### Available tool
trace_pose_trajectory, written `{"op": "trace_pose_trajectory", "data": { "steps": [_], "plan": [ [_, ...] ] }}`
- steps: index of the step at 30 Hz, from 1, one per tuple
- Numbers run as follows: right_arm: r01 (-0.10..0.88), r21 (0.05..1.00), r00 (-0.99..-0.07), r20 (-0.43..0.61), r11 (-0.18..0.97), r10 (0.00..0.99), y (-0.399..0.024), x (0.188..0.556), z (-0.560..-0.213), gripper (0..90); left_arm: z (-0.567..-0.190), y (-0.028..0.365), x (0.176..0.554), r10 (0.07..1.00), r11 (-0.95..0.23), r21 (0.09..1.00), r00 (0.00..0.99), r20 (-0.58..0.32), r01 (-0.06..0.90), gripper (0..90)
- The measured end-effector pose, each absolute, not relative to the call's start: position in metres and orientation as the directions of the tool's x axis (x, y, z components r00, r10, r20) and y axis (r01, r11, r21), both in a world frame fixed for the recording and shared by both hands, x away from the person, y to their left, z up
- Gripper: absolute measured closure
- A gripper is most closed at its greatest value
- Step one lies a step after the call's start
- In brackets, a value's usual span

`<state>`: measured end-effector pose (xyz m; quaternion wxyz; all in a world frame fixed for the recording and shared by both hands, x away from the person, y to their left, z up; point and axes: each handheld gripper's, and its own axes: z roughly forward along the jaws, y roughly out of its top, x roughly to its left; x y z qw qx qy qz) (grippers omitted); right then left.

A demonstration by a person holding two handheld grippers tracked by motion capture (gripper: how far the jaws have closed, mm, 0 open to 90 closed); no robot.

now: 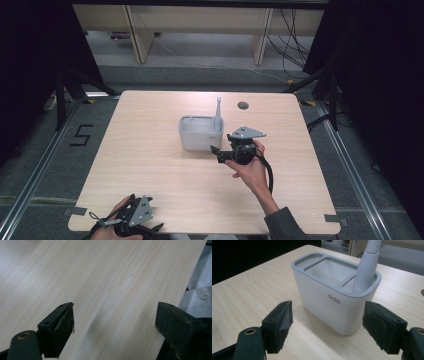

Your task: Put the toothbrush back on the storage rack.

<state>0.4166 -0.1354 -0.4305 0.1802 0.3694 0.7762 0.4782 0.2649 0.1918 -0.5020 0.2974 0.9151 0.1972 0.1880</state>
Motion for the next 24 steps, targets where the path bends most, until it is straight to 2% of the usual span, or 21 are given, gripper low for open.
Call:
{"op": "trace_pose_trajectory", "data": {
  "steps": [1, 6, 8, 13, 24],
  "plan": [
    [0.382, 0.877, -0.668, 0.046, 0.29, 0.743, -0.137, 0.417, -0.43, 24.9, -0.502, 0.192, 0.265, 0.471, -0.747, 0.617, 0.852, 0.227, 0.248, 15.3],
    [0.395, 0.876, -0.674, 0.07, 0.278, 0.735, -0.135, 0.413, -0.431, 24.6, -0.502, 0.192, 0.265, 0.473, -0.745, 0.618, 0.852, 0.226, 0.25, 15.3],
    [0.374, 0.877, -0.678, 0.036, 0.302, 0.734, -0.136, 0.412, -0.431, 24.6, -0.502, 0.192, 0.265, 0.474, -0.744, 0.619, 0.851, 0.225, 0.25, 15.3],
    [0.404, 0.87, -0.677, 0.077, 0.282, 0.732, -0.133, 0.404, -0.434, 24.6, -0.502, 0.192, 0.265, 0.472, -0.746, 0.617, 0.852, 0.226, 0.25, 15.3],
    [0.414, 0.853, -0.693, 0.069, 0.317, 0.718, -0.134, 0.392, -0.443, 24.4, -0.502, 0.192, 0.265, 0.476, -0.743, 0.621, 0.85, 0.225, 0.252, 15.3]
  ]
}}
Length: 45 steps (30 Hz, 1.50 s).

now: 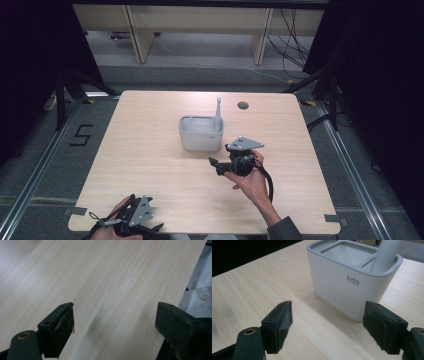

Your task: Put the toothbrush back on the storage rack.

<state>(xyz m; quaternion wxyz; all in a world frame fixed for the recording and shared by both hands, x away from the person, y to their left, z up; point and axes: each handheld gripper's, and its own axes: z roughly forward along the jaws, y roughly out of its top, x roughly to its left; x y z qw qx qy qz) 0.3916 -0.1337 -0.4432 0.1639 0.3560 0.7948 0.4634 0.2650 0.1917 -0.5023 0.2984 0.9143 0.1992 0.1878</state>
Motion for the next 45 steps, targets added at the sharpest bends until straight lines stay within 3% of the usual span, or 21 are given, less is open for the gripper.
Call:
{"op": "trace_pose_trajectory", "data": {
  "steps": [34, 37, 38, 45],
  "plan": [
    [0.472, 0.811, -0.703, 0.11, 0.345, 0.703, -0.133, 0.357, -0.471, 23.5, -0.502, 0.192, 0.265, 0.477, -0.742, 0.622, 0.849, 0.228, 0.25, 15.3],
    [0.44, 0.822, -0.725, 0.088, 0.361, 0.683, -0.135, 0.357, -0.473, 22.8, -0.502, 0.192, 0.265, 0.478, -0.742, 0.622, 0.849, 0.228, 0.251, 15.3],
    [0.466, 0.814, -0.719, 0.122, 0.345, 0.684, -0.135, 0.356, -0.474, 22.6, -0.502, 0.192, 0.265, 0.486, -0.735, 0.625, 0.847, 0.216, 0.262, 15.3],
    [0.454, 0.815, -0.716, 0.092, 0.361, 0.692, -0.141, 0.35, -0.477, 21.3, -0.502, 0.192, 0.264, 0.487, -0.734, 0.626, 0.846, 0.216, 0.262, 15.3]
  ]
}}
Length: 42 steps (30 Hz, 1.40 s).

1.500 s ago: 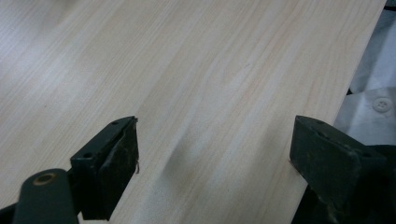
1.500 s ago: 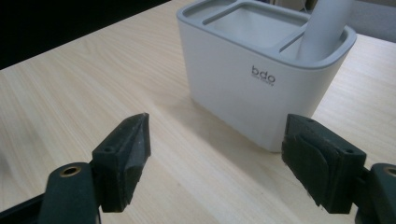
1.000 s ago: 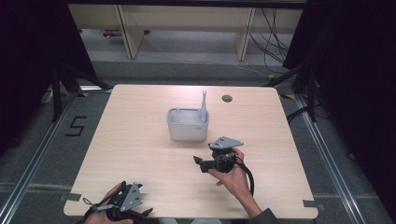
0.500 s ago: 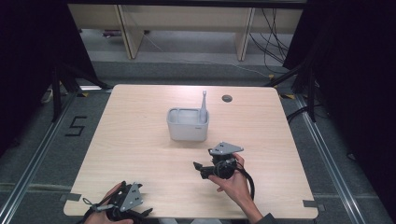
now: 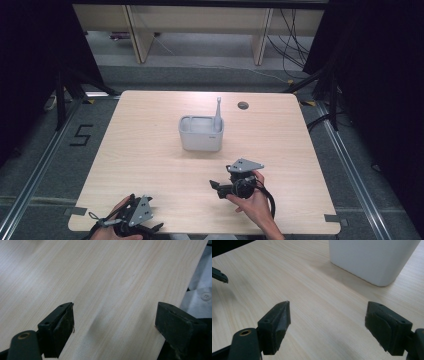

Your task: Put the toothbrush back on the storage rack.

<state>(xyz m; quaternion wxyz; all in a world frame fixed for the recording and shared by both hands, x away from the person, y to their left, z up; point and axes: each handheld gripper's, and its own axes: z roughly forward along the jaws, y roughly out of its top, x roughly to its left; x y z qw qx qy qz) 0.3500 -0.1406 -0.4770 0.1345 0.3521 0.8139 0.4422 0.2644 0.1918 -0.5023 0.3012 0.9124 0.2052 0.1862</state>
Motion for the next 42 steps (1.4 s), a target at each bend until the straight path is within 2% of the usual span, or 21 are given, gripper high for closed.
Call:
{"op": "trace_pose_trajectory", "data": {
  "steps": [3, 8, 13, 15, 16, 23, 26, 27, 30, 32, 39, 42],
  "plan": [
    [0.472, 0.81, -0.71, 0.116, 0.347, 0.695, -0.142, 0.347, -0.478, 21.3, -0.502, 0.192, 0.265, 0.479, -0.742, 0.621, 0.848, 0.227, 0.253, 15.3],
    [0.461, 0.81, -0.709, 0.09, 0.363, 0.699, -0.147, 0.344, -0.48, 21.4, -0.502, 0.192, 0.265, 0.478, -0.742, 0.621, 0.849, 0.227, 0.252, 15.3],
    [0.484, 0.802, -0.707, 0.123, 0.35, 0.696, -0.147, 0.339, -0.482, 21.5, -0.502, 0.192, 0.265, 0.478, -0.742, 0.621, 0.849, 0.225, 0.253, 15.3],
    [0.459, 0.809, -0.714, 0.091, 0.366, 0.694, -0.149, 0.339, -0.483, 21.5, -0.502, 0.192, 0.265, 0.479, -0.742, 0.621, 0.848, 0.225, 0.254, 15.3],
    [0.486, 0.802, -0.704, 0.125, 0.347, 0.699, -0.148, 0.337, -0.483, 21.5, -0.502, 0.192, 0.265, 0.48, -0.741, 0.621, 0.848, 0.224, 0.254, 15.3],
    [0.477, 0.8, -0.719, 0.117, 0.365, 0.685, -0.154, 0.332, -0.484, 21.5, -0.502, 0.192, 0.265, 0.479, -0.741, 0.621, 0.848, 0.225, 0.254, 15.3],
    [0.513, 0.786, -0.698, 0.148, 0.345, 0.701, -0.154, 0.327, -0.484, 21.4, -0.502, 0.193, 0.265, 0.48, -0.742, 0.62, 0.848, 0.225, 0.256, 15.3],
    [0.474, 0.799, -0.718, 0.109, 0.369, 0.687, -0.157, 0.329, -0.485, 21.4, -0.502, 0.192, 0.265, 0.48, -0.741, 0.621, 0.848, 0.226, 0.254, 15.3],
    [0.502, 0.791, -0.706, 0.141, 0.349, 0.694, -0.157, 0.324, -0.486, 21.2, -0.502, 0.193, 0.265, 0.482, -0.74, 0.621, 0.847, 0.224, 0.257, 15.3],
    [0.48, 0.794, -0.718, 0.11, 0.374, 0.688, -0.16, 0.324, -0.485, 20.8, -0.502, 0.193, 0.265, 0.483, -0.74, 0.621, 0.846, 0.224, 0.258, 15.3],
    [0.507, 0.785, -0.709, 0.145, 0.355, 0.69, -0.164, 0.317, -0.487, 20.1, -0.502, 0.193, 0.265, 0.483, -0.74, 0.621, 0.846, 0.225, 0.258, 15.3],
    [0.486, 0.793, -0.72, 0.126, 0.367, 0.682, -0.168, 0.316, -0.487, 19.5, -0.502, 0.193, 0.265, 0.483, -0.741, 0.62, 0.846, 0.225, 0.258, 15.3]
  ]
}}
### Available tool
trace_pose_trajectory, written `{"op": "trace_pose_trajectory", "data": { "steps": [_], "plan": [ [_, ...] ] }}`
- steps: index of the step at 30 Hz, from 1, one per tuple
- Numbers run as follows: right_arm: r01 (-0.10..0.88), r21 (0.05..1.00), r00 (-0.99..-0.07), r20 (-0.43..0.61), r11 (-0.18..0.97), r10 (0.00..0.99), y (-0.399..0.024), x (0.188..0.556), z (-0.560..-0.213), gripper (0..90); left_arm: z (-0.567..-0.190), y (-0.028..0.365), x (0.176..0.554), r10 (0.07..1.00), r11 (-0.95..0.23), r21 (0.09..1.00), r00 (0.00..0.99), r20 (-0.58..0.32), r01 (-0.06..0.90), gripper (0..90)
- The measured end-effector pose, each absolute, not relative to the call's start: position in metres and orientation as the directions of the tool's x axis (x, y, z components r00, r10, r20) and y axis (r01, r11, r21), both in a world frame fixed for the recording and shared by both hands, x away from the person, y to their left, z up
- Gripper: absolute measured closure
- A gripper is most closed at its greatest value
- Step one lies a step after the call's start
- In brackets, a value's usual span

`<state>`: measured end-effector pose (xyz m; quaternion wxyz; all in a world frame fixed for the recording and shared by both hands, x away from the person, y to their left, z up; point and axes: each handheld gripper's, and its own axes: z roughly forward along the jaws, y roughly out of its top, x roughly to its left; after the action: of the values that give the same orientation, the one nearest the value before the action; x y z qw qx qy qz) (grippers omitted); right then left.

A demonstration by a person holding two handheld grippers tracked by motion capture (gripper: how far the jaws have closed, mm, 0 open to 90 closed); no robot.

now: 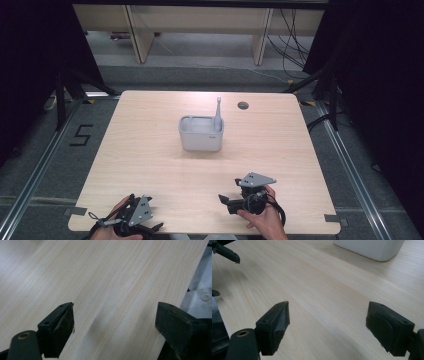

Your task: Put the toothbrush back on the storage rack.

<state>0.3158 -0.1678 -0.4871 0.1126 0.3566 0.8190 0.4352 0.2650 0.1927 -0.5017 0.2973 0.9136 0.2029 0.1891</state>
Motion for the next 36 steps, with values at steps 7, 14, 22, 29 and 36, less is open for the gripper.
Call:
{"op": "trace_pose_trajectory", "data": {
  "steps": [7, 14, 22, 29, 36],
  "plan": [
    [0.491, 0.789, -0.726, 0.134, 0.37, 0.675, -0.174, 0.31, -0.488, 19.2, -0.502, 0.193, 0.265, 0.483, -0.741, 0.62, 0.847, 0.225, 0.258, 15.3],
    [0.512, 0.774, -0.718, 0.148, 0.372, 0.68, -0.177, 0.303, -0.49, 18.0, -0.502, 0.193, 0.265, 0.483, -0.741, 0.62, 0.846, 0.225, 0.258, 15.3],
    [0.513, 0.76, -0.716, 0.124, 0.398, 0.687, -0.182, 0.296, -0.492, 17.2, -0.502, 0.192, 0.265, 0.481, -0.742, 0.62, 0.847, 0.227, 0.256, 15.3],
    [0.512, 0.751, -0.719, 0.108, 0.417, 0.687, -0.187, 0.293, -0.493, 17.2, -0.502, 0.192, 0.265, 0.481, -0.743, 0.619, 0.847, 0.228, 0.256, 15.3],
    [0.517, 0.745, -0.71, 0.098, 0.422, 0.697, -0.189, 0.289, -0.495, 17.1, -0.502, 0.192, 0.265, 0.482, -0.742, 0.619, 0.846, 0.228, 0.256, 15.3]
  ]
}}
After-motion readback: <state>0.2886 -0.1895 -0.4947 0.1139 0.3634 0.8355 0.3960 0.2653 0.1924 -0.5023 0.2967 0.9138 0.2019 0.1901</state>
